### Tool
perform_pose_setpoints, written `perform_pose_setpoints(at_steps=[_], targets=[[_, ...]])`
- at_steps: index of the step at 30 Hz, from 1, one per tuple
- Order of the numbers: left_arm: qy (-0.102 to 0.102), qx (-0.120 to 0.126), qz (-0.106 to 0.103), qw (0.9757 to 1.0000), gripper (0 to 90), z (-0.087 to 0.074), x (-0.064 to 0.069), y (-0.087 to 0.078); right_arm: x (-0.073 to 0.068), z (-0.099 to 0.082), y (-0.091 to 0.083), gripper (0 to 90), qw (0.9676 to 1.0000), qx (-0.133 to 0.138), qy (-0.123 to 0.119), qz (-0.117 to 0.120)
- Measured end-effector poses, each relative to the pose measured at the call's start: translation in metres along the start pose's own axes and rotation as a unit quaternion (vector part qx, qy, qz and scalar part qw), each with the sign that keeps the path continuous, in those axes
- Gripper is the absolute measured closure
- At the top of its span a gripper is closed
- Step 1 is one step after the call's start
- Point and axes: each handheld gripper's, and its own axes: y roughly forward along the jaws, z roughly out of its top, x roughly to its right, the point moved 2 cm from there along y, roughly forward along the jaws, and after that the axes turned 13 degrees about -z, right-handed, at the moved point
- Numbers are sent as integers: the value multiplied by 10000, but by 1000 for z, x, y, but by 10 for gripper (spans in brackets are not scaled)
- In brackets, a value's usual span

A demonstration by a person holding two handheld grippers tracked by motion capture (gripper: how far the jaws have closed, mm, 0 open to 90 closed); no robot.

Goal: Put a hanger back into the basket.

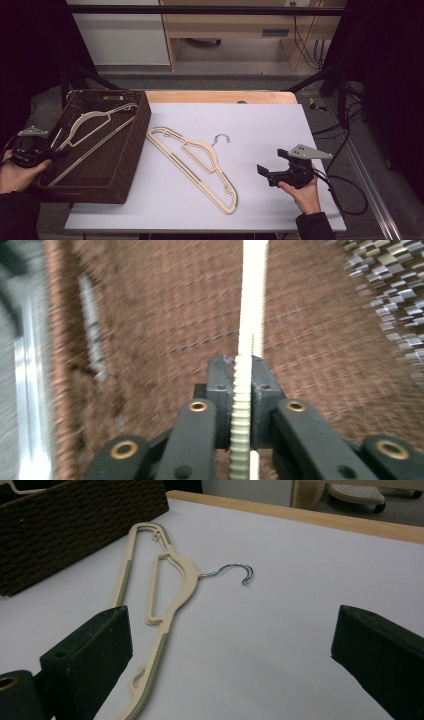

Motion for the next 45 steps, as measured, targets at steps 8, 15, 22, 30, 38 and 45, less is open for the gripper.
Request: perform_pose_setpoints(at_steps=[8, 15, 22, 30, 38, 45], targets=[[-350, -385, 238, 9984, 756, -3, -7, 2, -1, -1, 1, 32, 10000, -16, -17, -1], [-511, -445, 383, 9970, 687, -8, -11, 3, -1, -1, 1, 33, 10000, -17, -36, 5], [-509, -225, 521, 9971, 567, -9, -11, -6, -1, -1, 1, 32, 10000, -36, -26, 25], [-124, 424, 297, 9986, 455, -4, 8, -26, 0, 0, 1, 35, 10000, 7, -14, -3], [231, 1250, -217, 9917, 326, 9, 50, -31, -5, 8, 1, 36, 9999, 86, -66, -5], [602, 1850, -729, 9782, 227, 20, 97, -26, -14, 18, 5, 43, 9999, 122, -102, 18]])
